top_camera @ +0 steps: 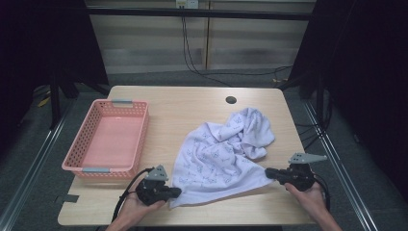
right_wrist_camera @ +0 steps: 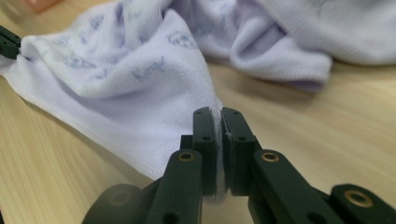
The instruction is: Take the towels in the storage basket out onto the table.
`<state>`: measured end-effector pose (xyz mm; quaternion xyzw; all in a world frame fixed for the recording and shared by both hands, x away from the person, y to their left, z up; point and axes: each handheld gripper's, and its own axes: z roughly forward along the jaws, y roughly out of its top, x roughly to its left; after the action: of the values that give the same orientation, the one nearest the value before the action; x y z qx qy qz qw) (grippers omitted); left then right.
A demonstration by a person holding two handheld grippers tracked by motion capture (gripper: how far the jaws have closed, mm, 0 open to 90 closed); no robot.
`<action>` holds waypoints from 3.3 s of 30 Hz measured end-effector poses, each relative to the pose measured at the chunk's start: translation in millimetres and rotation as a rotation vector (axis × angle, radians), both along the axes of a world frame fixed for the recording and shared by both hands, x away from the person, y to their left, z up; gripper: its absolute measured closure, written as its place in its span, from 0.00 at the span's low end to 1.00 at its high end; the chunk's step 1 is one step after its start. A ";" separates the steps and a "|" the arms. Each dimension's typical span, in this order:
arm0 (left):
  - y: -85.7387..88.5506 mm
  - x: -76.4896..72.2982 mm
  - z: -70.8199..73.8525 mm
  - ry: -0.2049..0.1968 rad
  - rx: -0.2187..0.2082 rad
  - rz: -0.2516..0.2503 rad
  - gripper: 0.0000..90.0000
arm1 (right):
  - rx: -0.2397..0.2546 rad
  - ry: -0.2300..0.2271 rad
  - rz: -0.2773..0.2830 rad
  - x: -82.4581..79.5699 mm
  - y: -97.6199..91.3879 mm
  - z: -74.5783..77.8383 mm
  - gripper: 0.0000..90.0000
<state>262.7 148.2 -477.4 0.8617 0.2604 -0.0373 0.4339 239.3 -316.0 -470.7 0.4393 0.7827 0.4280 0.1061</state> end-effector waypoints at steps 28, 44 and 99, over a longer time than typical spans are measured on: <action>-14.2 102.6 203.7 -0.308 -0.349 0.200 0.97 | 0.200 -0.468 -0.226 80.2 -32.1 230.4 0.96; -1.8 7.3 91.5 -0.104 -0.218 0.015 0.96 | 0.120 -0.230 -0.106 -35.5 -19.3 104.8 0.96; 0.7 -11.9 -15.1 0.082 0.129 -0.091 0.98 | -0.134 0.069 0.132 -36.6 19.2 -9.4 0.97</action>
<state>250.8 148.9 -492.5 0.8965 0.2403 -0.0755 0.3645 202.7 -296.7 -480.1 0.3932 0.8399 0.3654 0.0801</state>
